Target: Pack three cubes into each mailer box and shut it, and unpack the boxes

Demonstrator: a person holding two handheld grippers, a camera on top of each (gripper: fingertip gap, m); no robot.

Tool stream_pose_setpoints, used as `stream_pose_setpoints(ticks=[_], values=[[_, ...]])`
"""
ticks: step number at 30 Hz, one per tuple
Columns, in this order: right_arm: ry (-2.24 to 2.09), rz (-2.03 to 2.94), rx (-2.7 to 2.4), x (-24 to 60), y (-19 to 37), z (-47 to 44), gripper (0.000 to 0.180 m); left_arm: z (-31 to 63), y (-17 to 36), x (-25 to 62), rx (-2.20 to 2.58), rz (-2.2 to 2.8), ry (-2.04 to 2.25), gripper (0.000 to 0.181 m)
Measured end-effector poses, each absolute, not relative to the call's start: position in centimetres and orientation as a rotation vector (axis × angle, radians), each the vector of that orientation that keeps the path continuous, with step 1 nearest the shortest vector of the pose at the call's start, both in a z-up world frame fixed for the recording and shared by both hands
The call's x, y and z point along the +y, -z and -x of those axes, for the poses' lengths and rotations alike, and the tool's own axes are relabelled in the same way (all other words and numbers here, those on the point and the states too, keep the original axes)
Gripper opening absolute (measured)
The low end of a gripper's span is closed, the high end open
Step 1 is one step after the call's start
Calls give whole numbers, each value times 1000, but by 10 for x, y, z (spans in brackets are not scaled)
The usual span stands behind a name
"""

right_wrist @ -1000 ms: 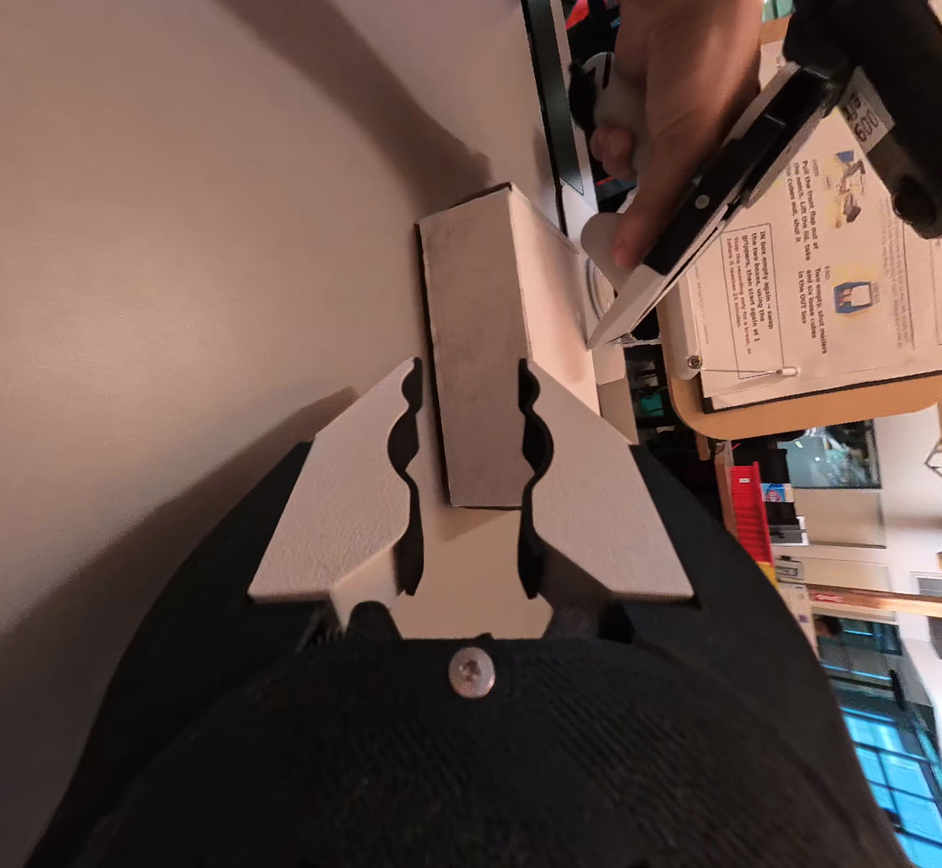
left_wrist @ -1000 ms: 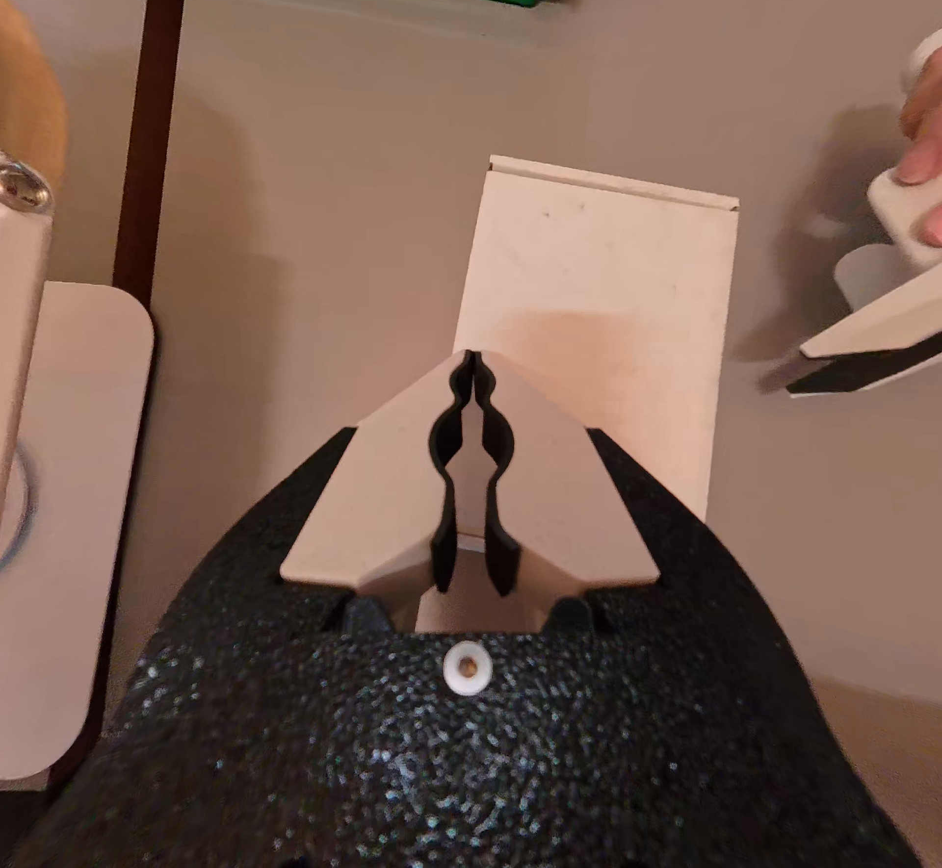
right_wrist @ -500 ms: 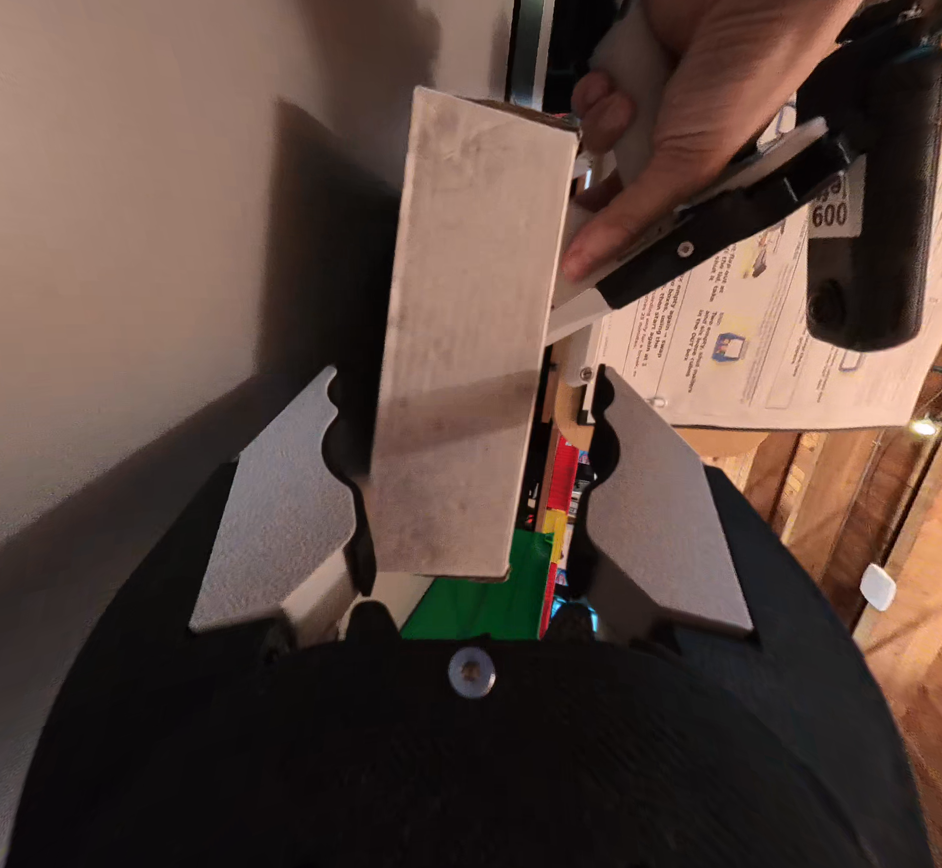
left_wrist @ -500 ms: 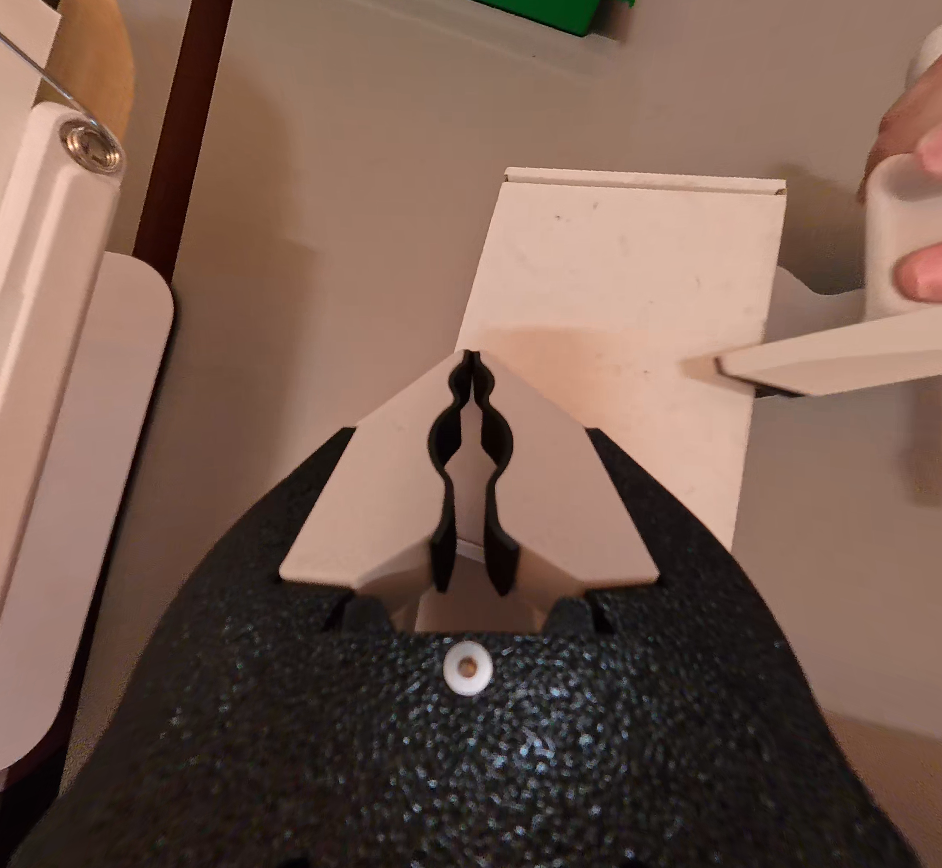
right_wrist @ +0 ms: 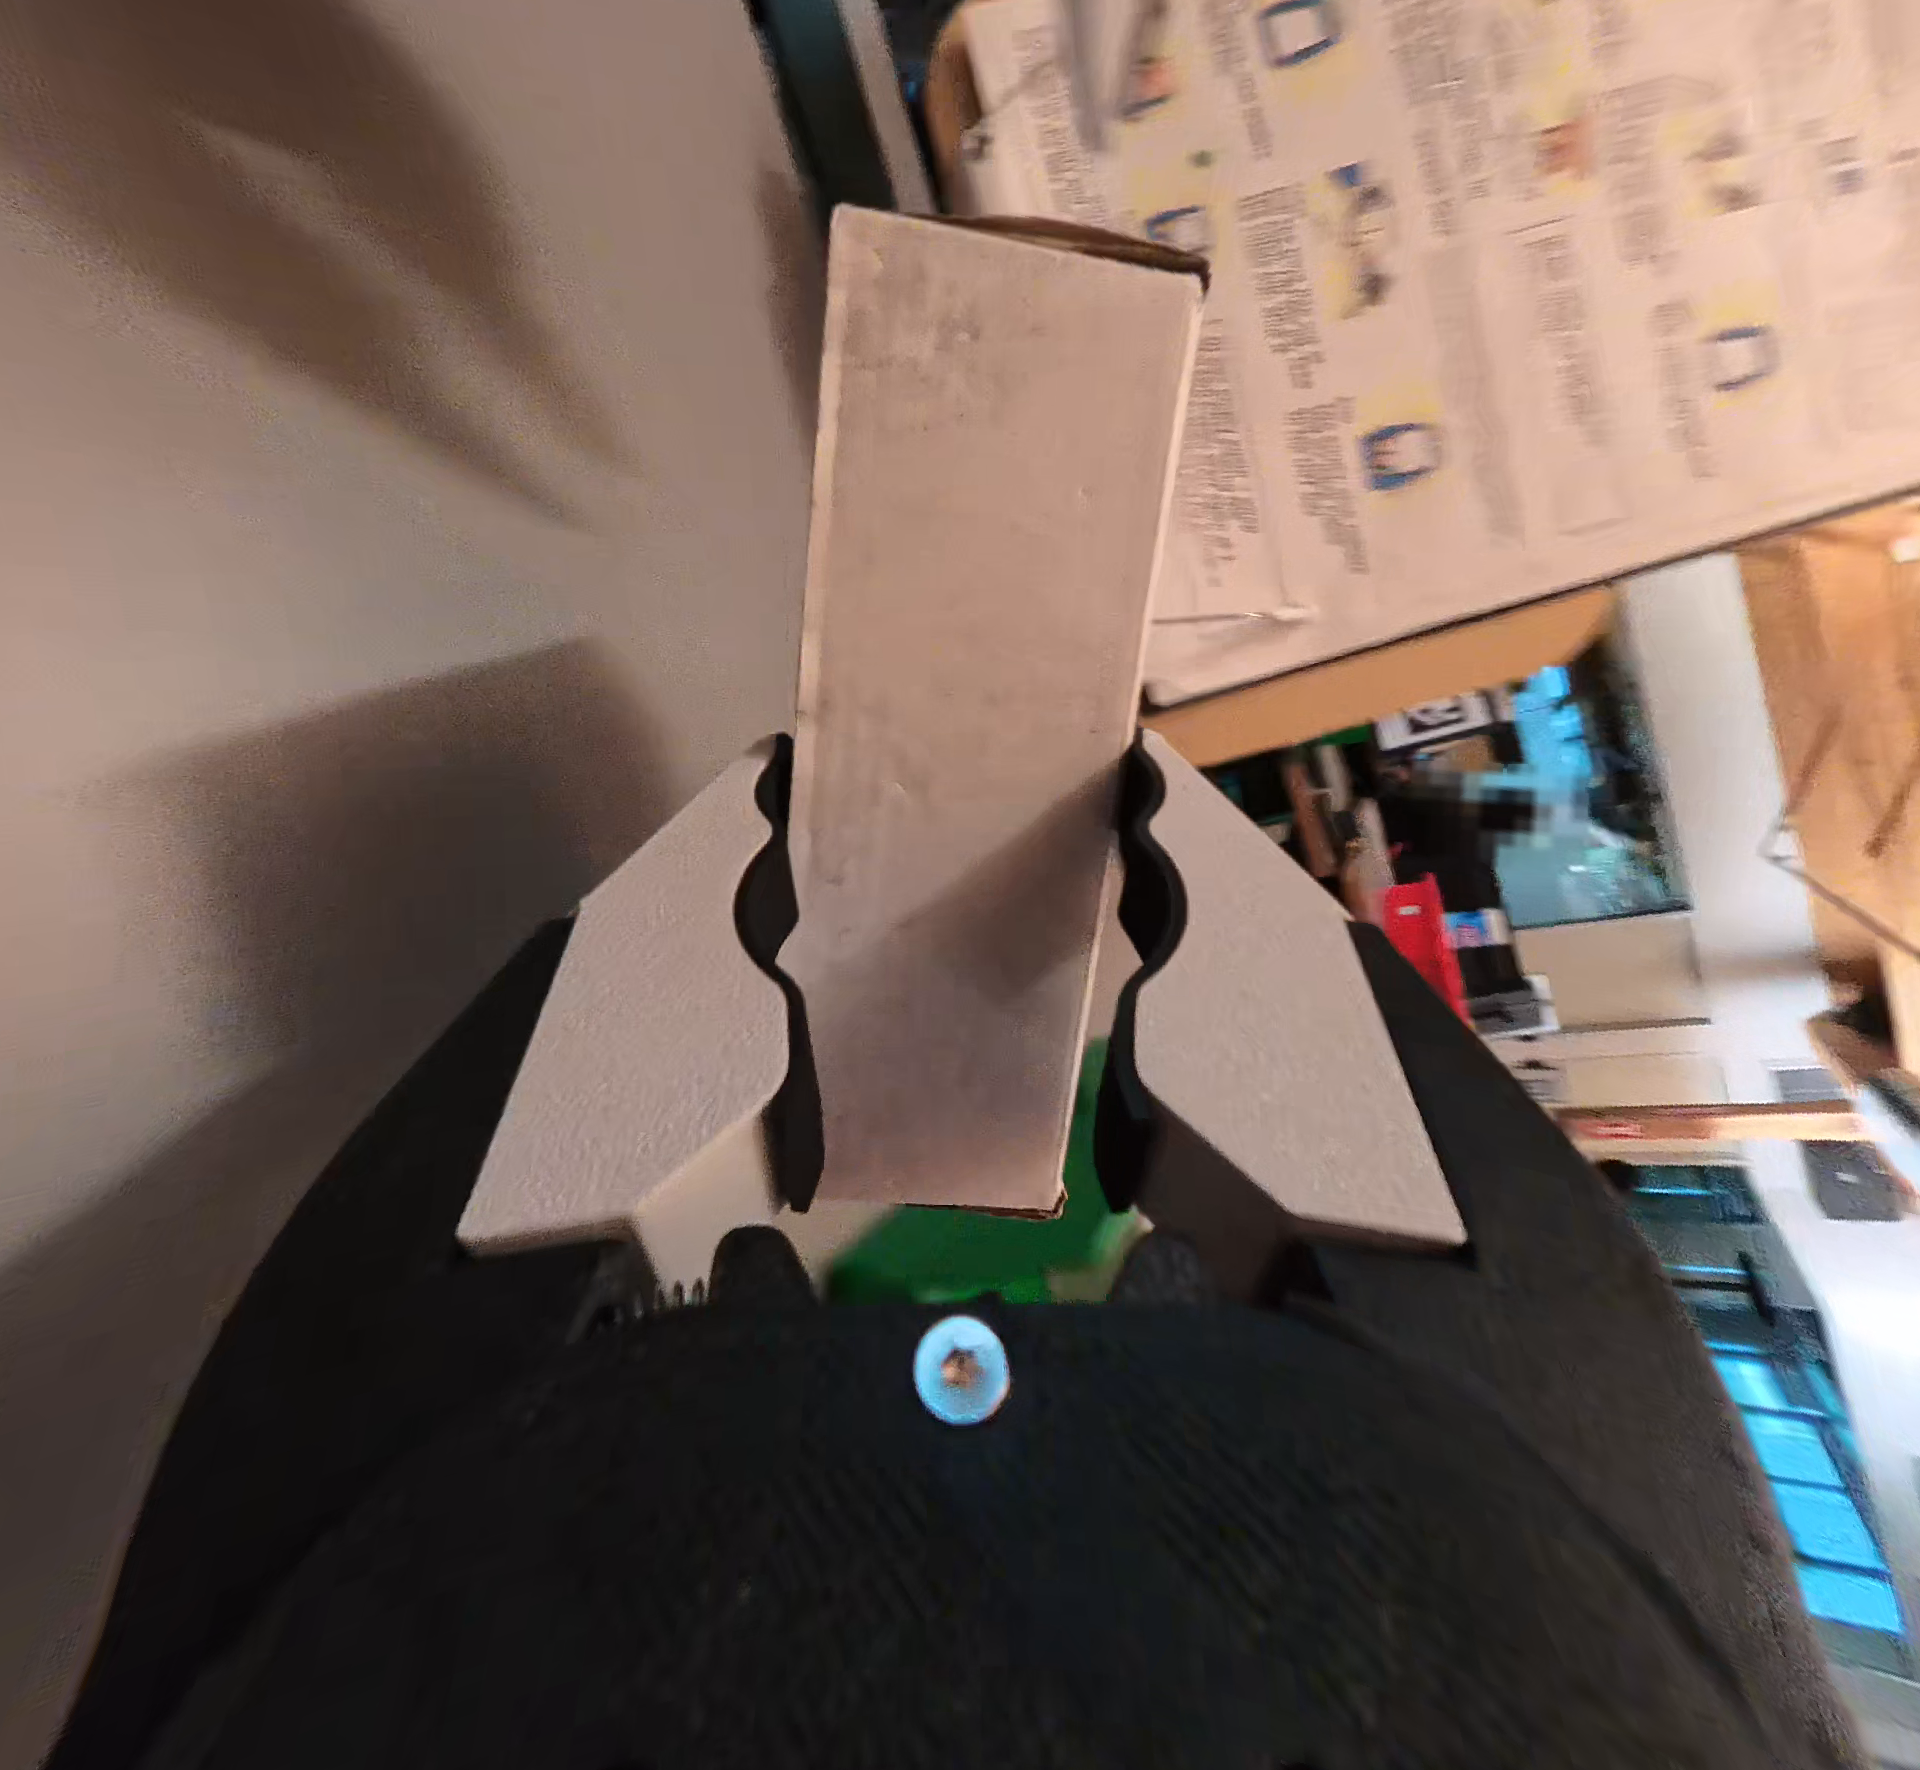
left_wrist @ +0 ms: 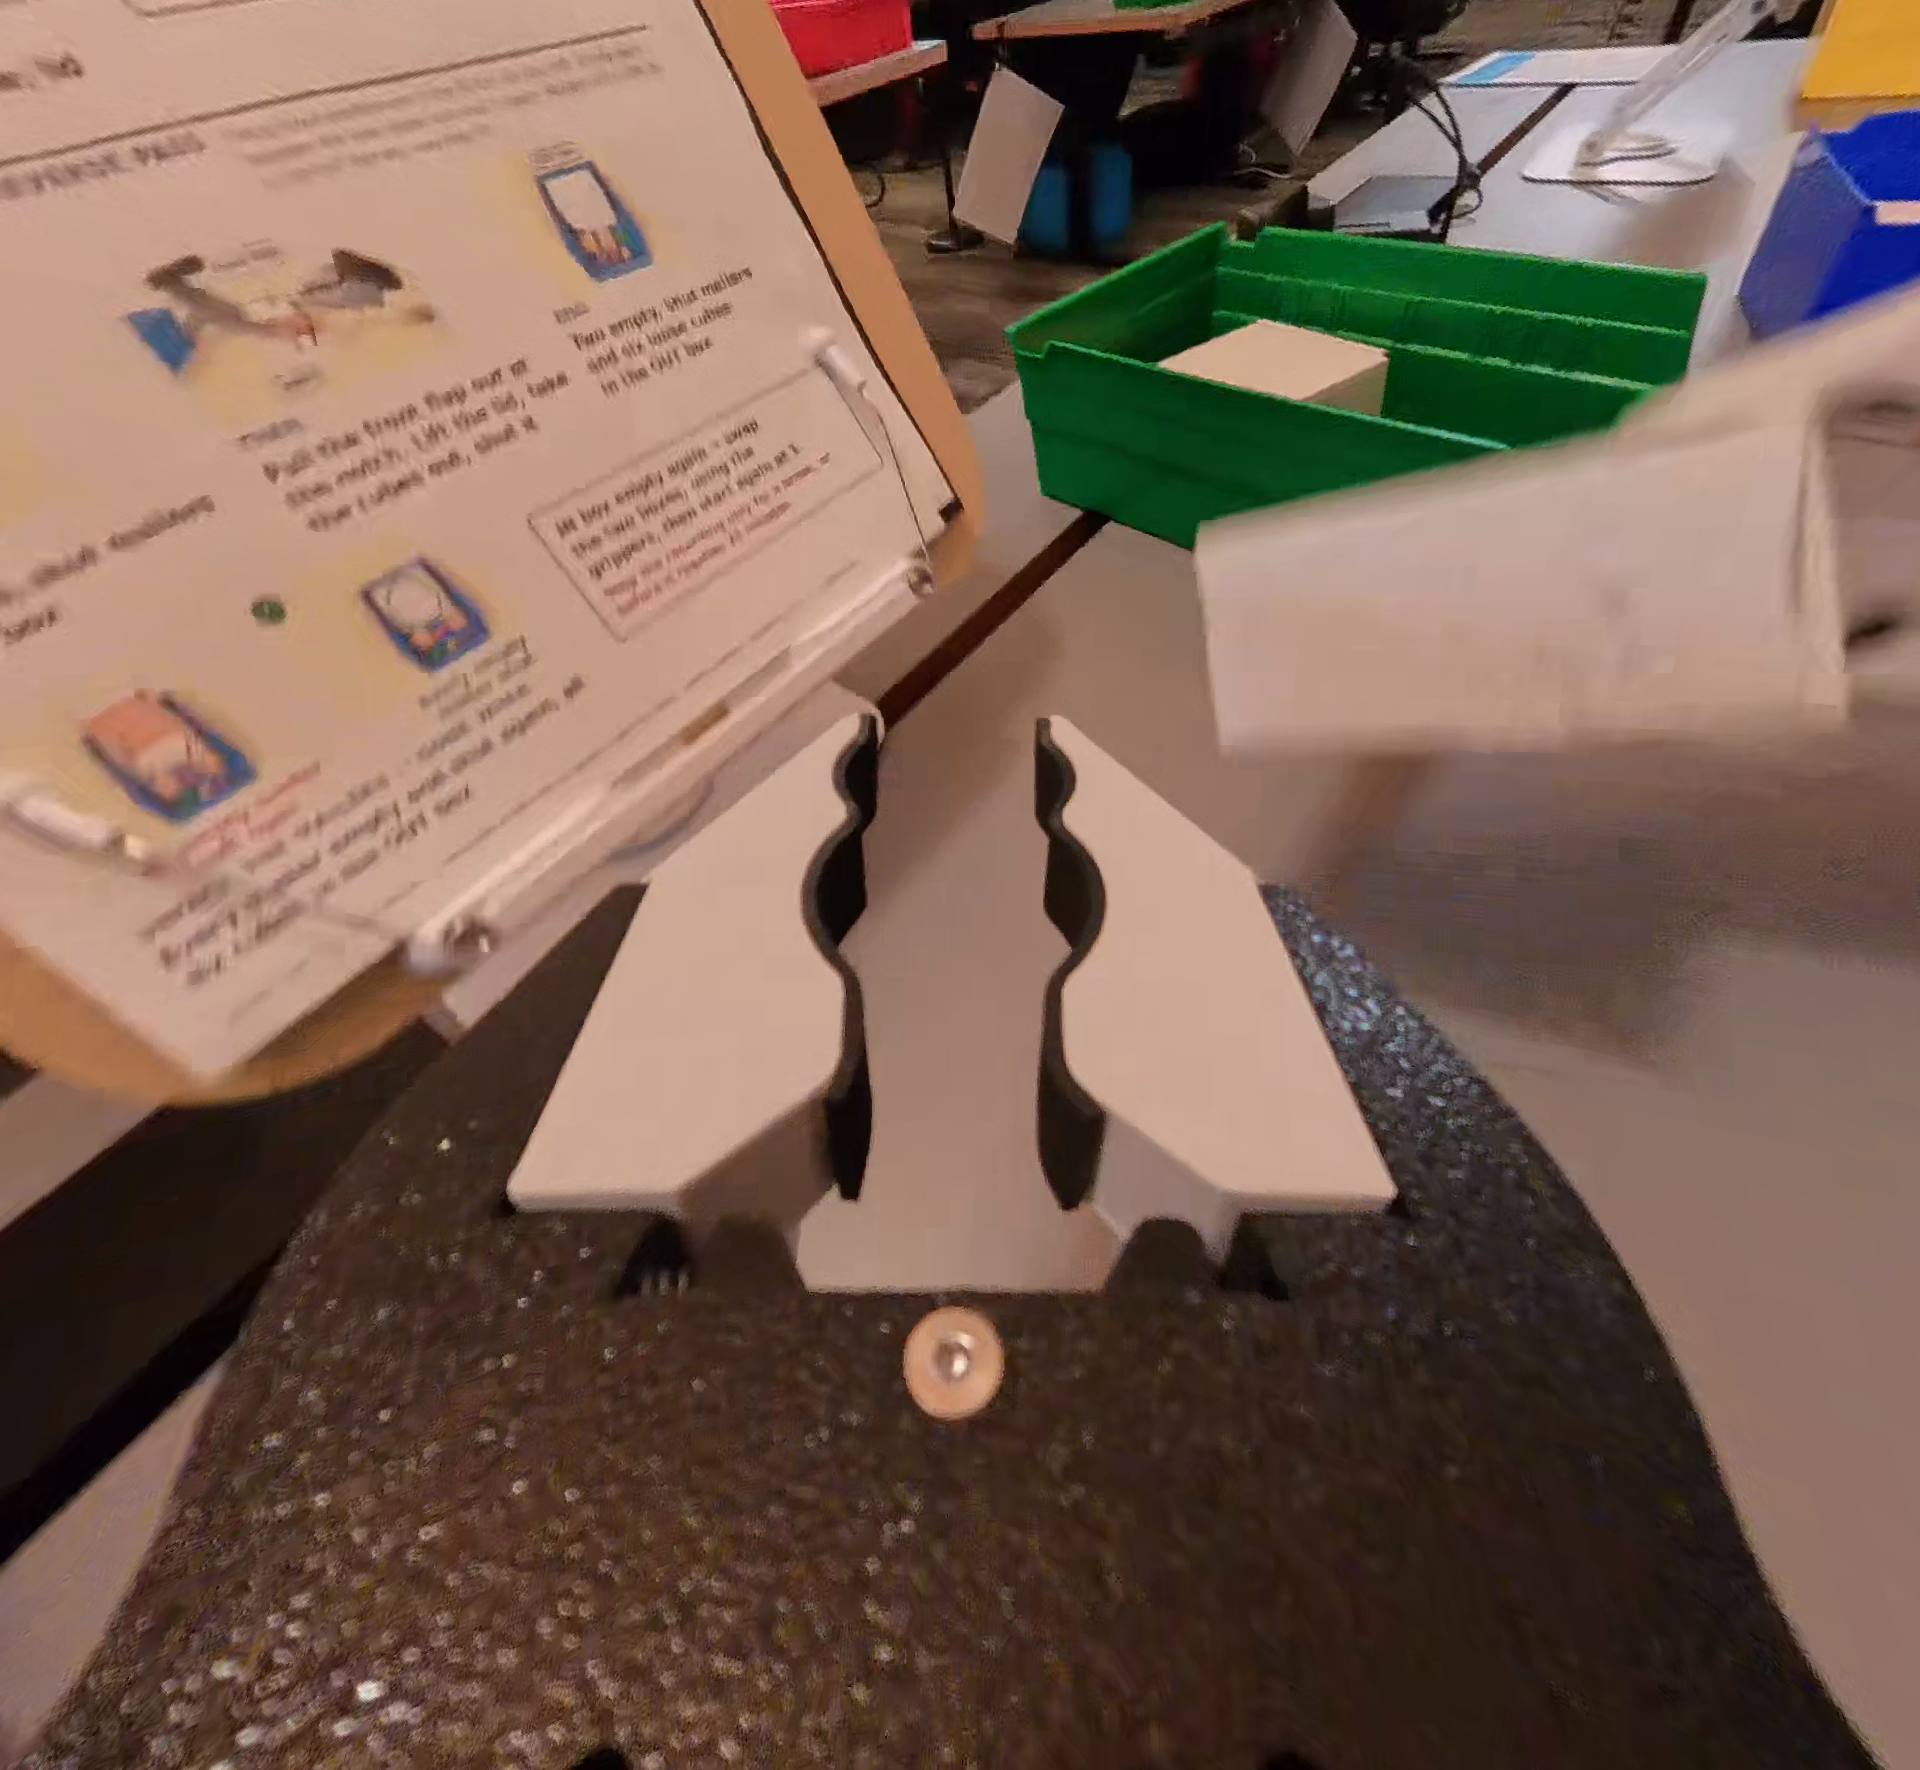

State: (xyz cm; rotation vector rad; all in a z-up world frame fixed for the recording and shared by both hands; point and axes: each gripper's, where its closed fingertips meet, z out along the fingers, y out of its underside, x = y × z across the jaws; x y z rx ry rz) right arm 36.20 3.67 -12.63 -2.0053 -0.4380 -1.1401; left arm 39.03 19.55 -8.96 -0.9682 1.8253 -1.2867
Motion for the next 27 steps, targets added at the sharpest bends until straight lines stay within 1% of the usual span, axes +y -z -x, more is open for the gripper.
stream_pose_setpoints(ticks=[4,7,10,12,17,22,27], values=[[1475,1972,-471,-31,64,-384,61,-332,119,186,1911,953,1272,27],[1736,2050,-499,-92,46,-413,62,-293,139,170,1958,919,1270,25],[1804,2171,-490,-140,65,-448,62,-261,153,149,2000,905,1323,22],[1745,2235,-464,-156,85,-465,61,-247,160,138,2016,903,1325,21],[1399,2257,-340,-158,120,-492,62,-223,166,111,2031,914,1384,19],[1302,2468,-524,-160,150,-514,62,-210,185,99,2057,946,1364,16],[1329,2513,-549,-161,156,-542,62,-209,194,90,2059,982,1383,14]])
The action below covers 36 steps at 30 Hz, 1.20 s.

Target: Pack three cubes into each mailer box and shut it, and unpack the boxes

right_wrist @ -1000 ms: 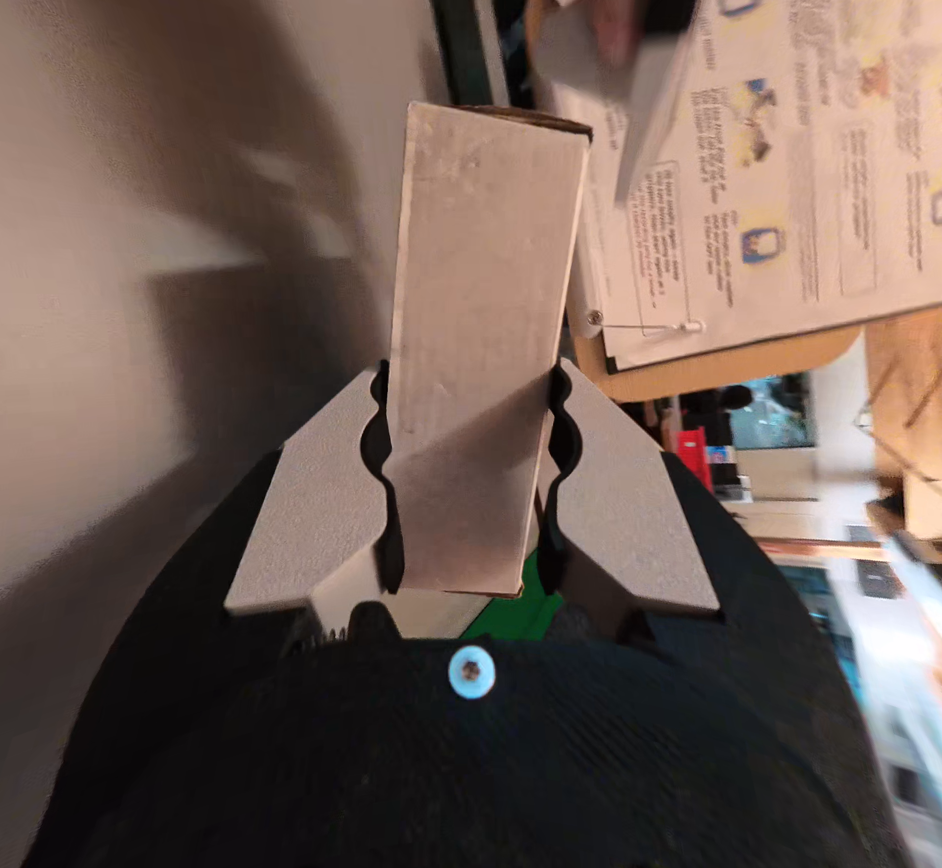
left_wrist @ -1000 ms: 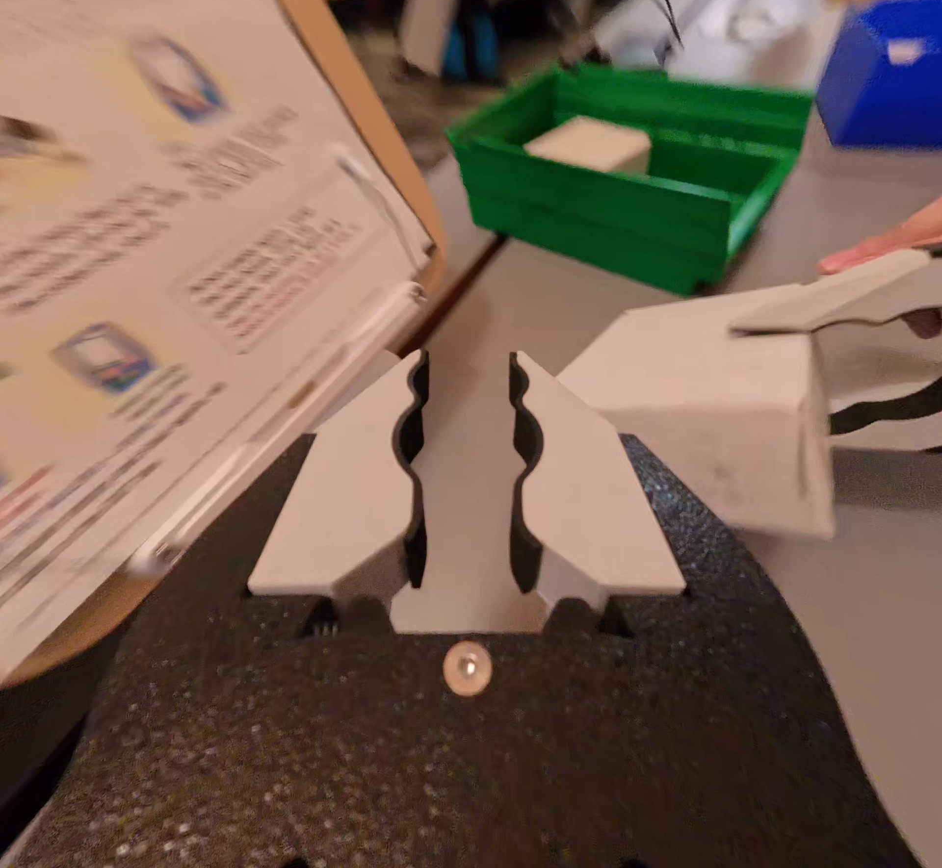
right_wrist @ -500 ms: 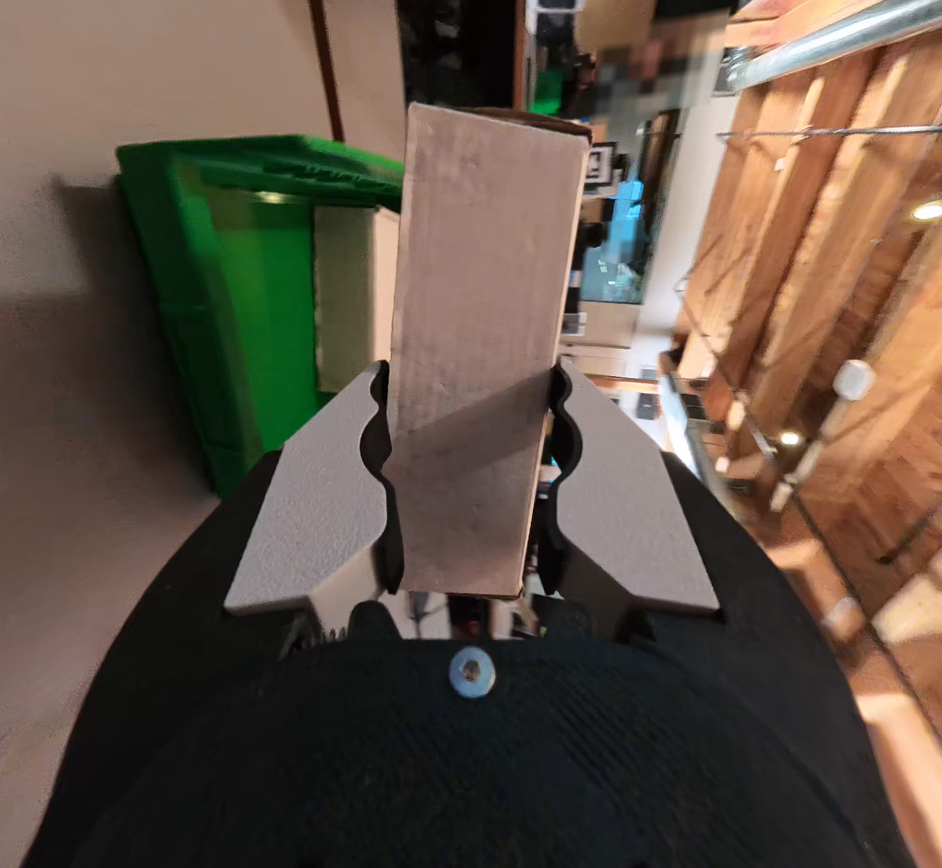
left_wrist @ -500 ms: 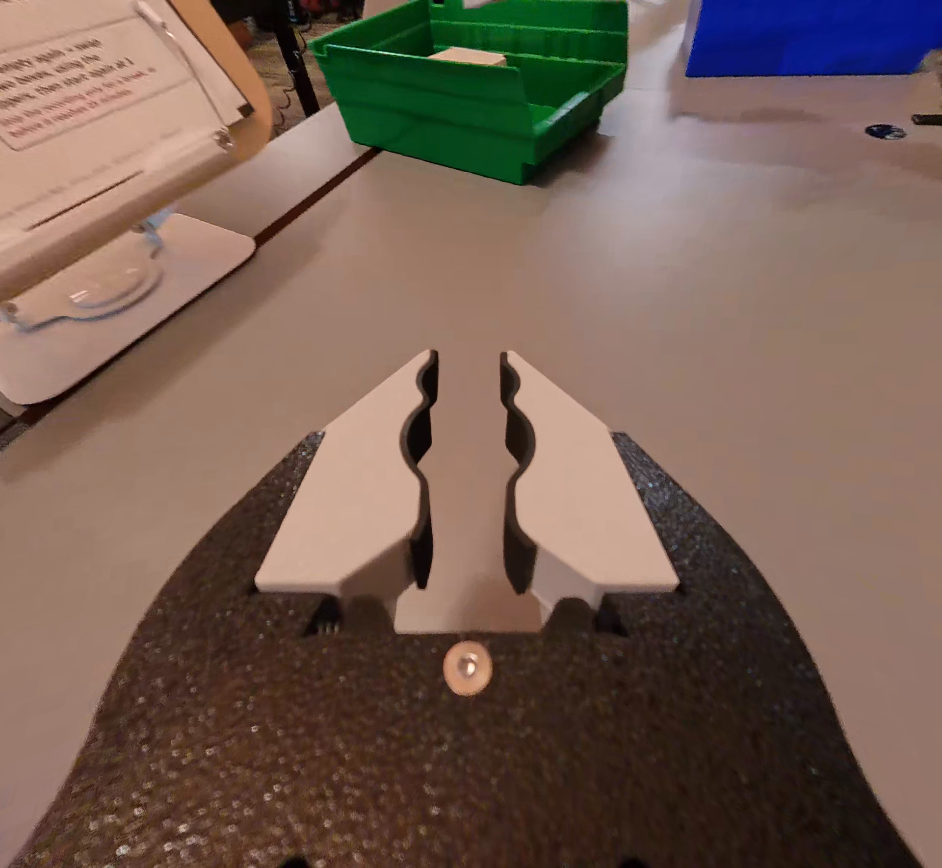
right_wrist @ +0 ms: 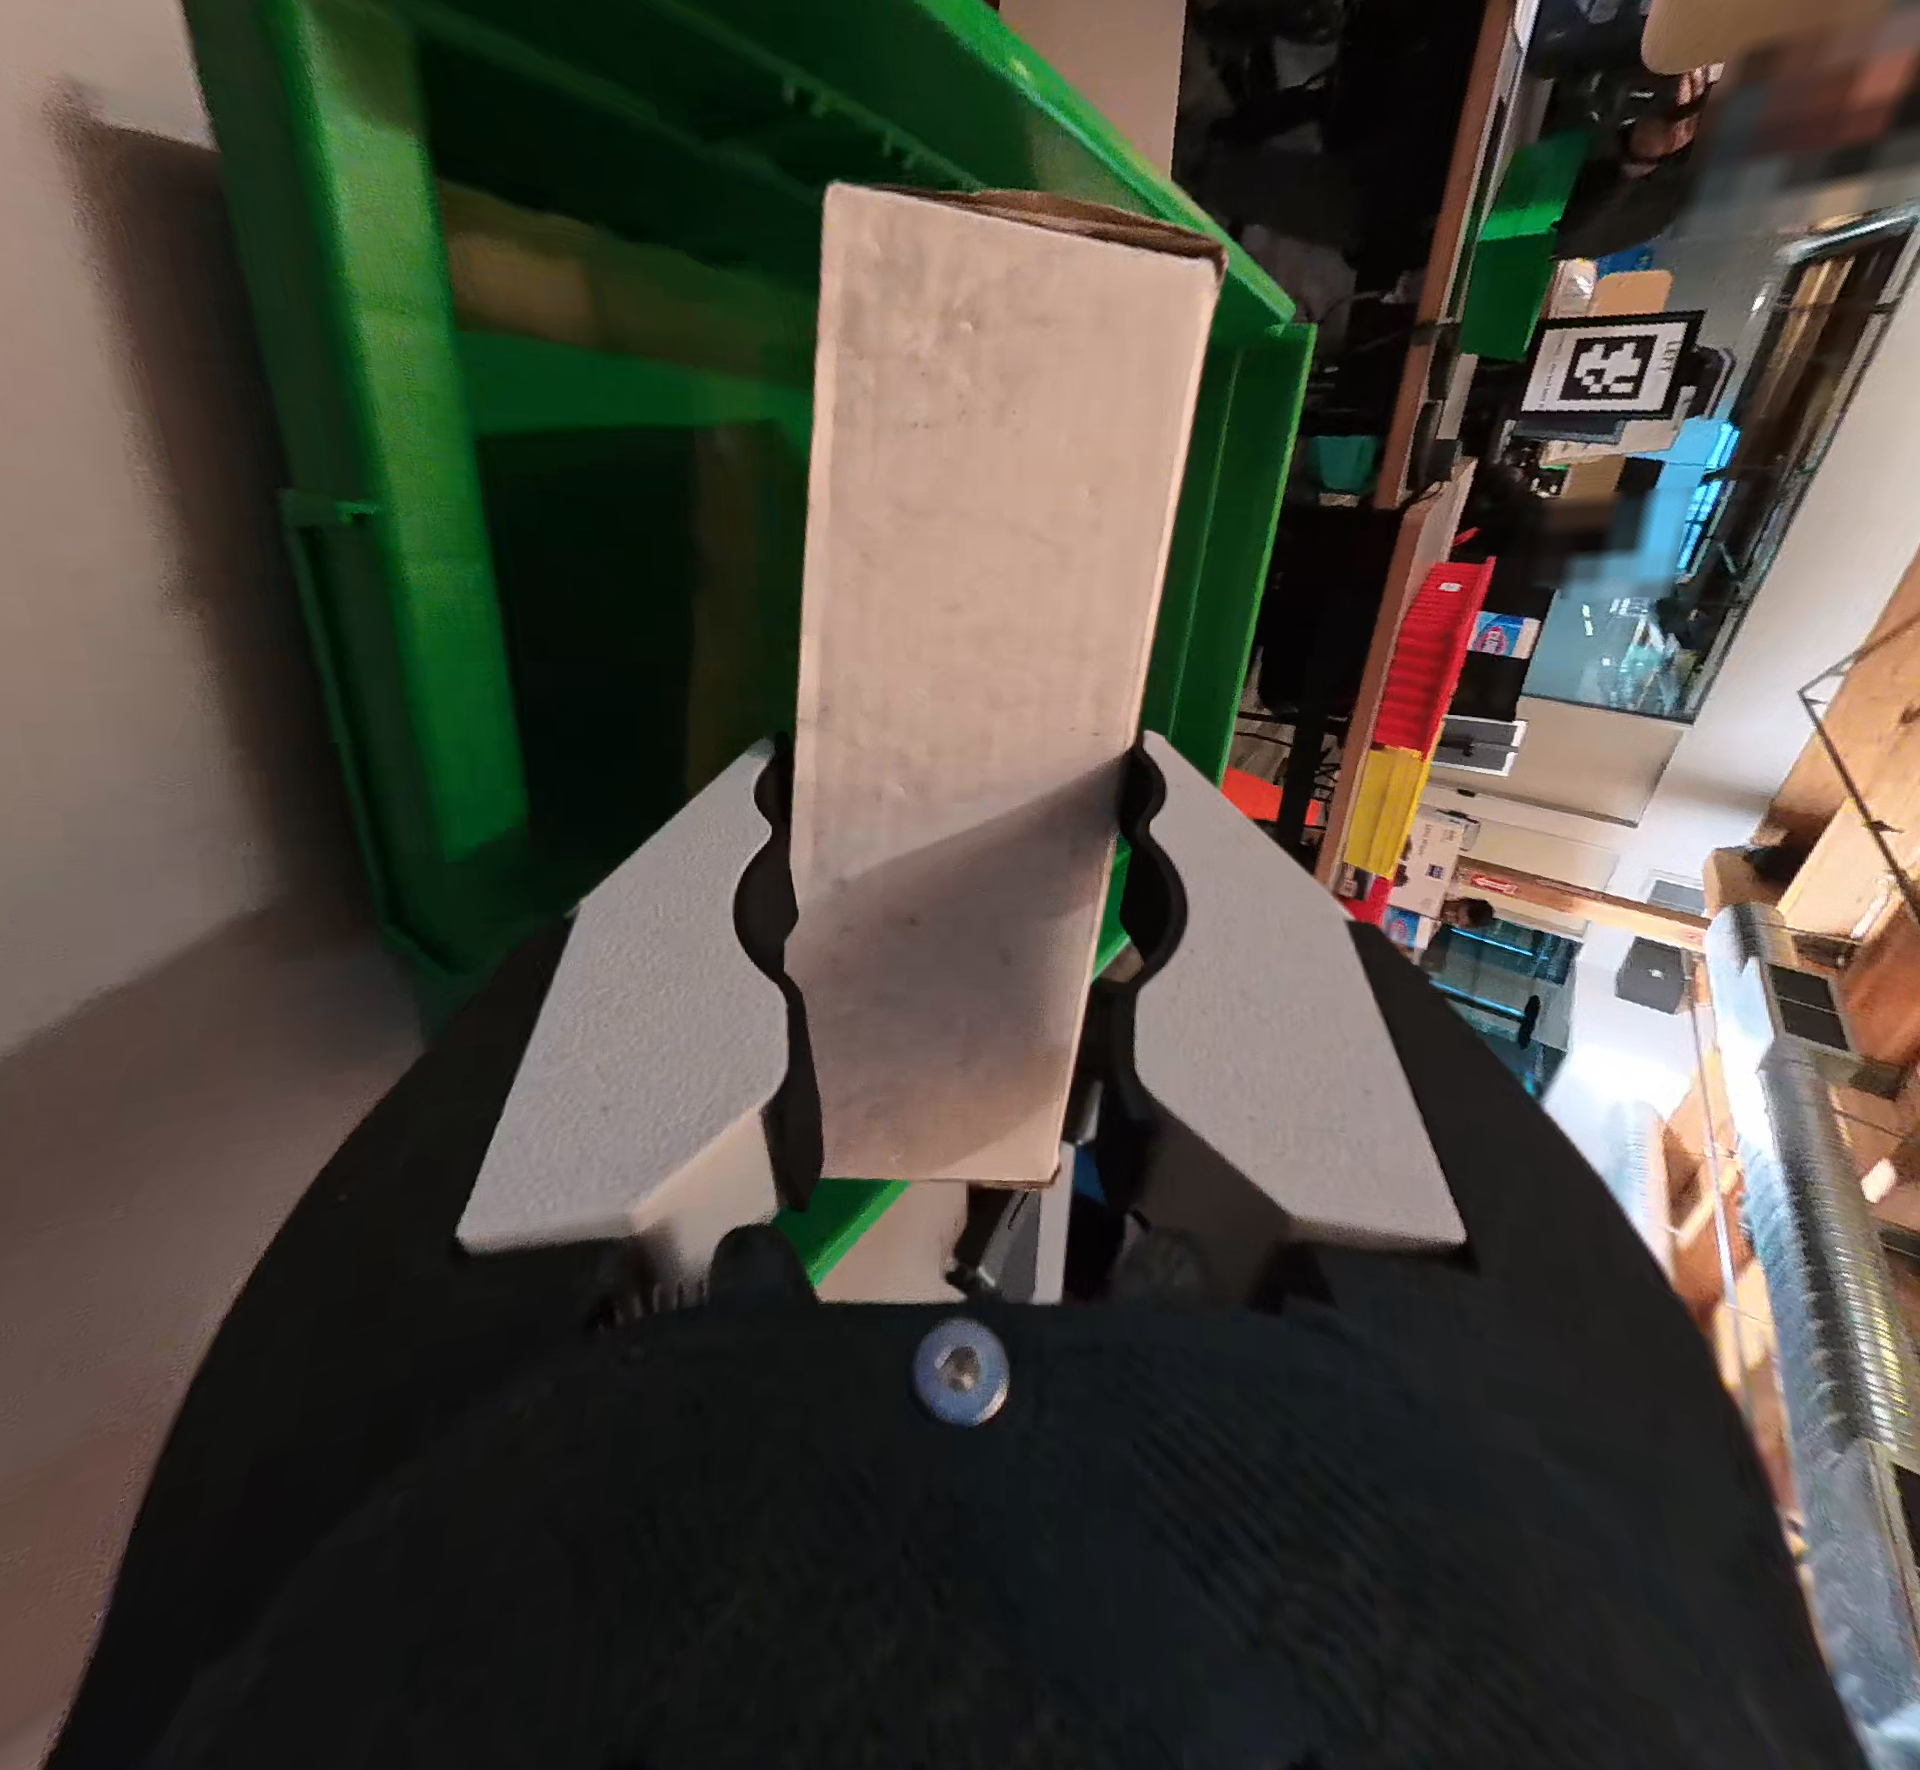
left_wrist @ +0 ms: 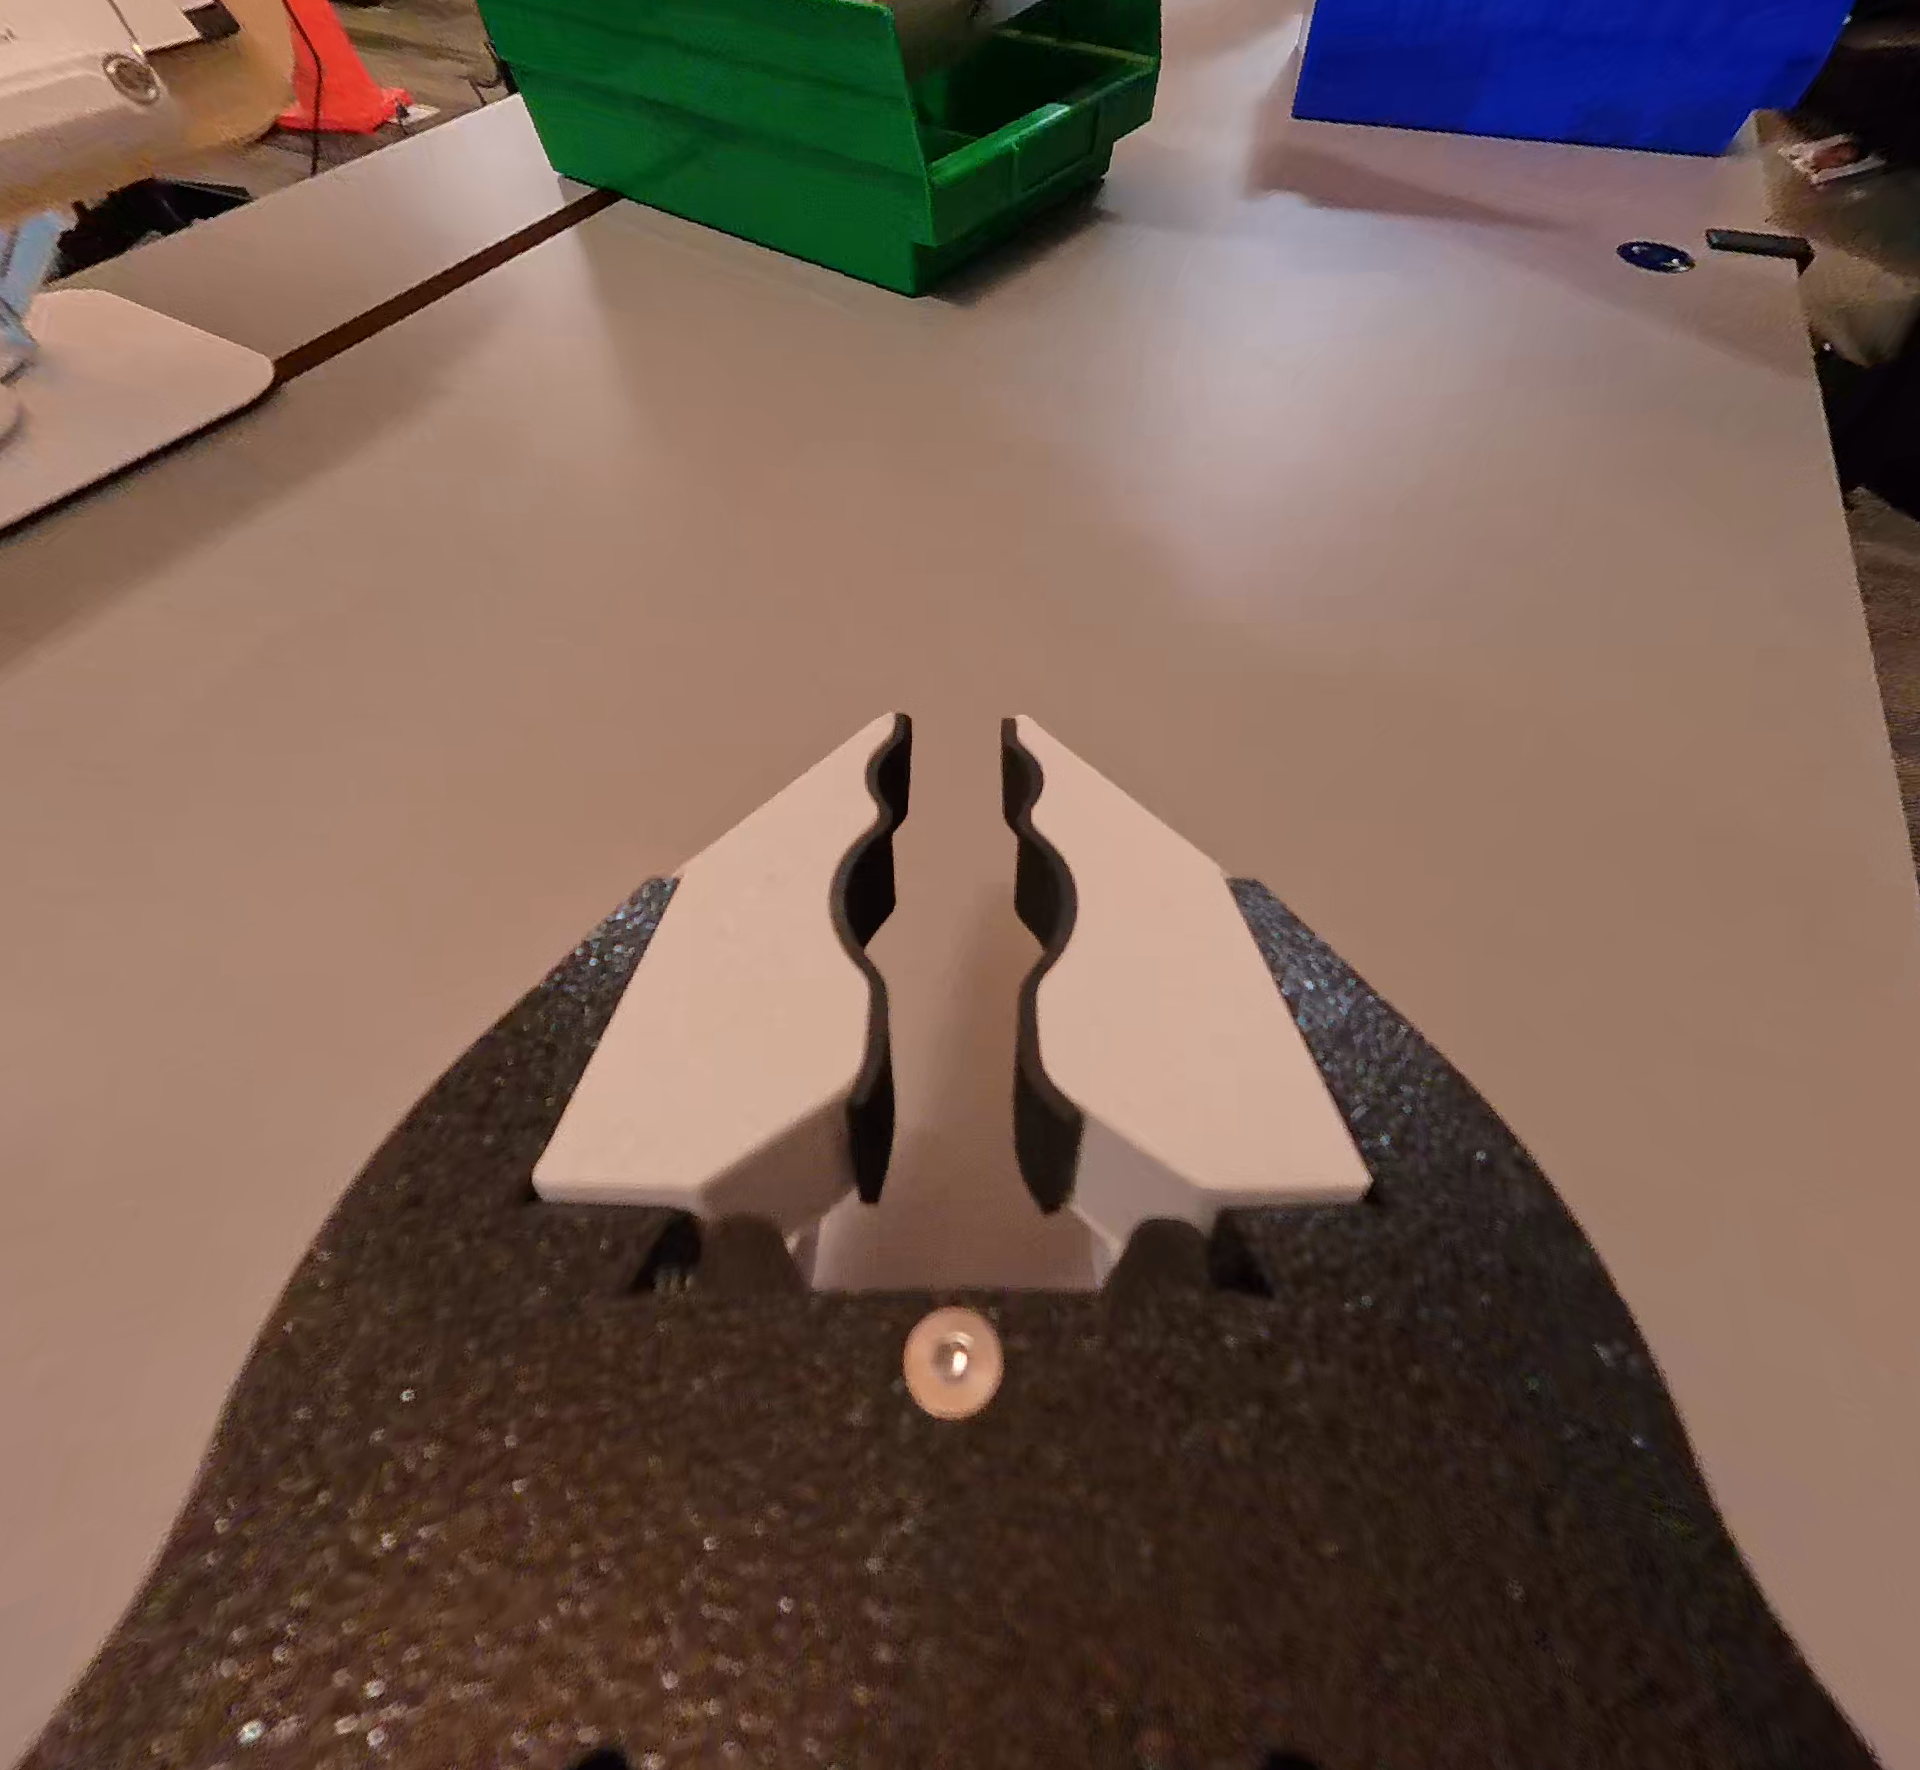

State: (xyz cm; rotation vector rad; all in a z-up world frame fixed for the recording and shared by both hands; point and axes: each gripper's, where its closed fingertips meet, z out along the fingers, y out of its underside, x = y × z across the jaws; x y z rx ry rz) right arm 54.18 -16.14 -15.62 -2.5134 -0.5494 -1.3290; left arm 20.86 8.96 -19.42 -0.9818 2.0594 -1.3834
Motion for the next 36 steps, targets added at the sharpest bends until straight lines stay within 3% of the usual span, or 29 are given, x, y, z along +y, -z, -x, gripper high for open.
stream_pose_setpoints(ticks=[10,23,29,36], values=[[1537,2551,-597,-161,179,-559,62,-211,199,72,2121,962,1364,13],[1134,2674,-547,-164,197,-545,77,-205,203,40,2198,944,1372,18],[1000,2697,-499,-163,195,-534,61,-203,208,26,2227,943,1366,20],[925,2650,-405,-155,193,-533,65,-204,201,7,2241,934,1398,24]])
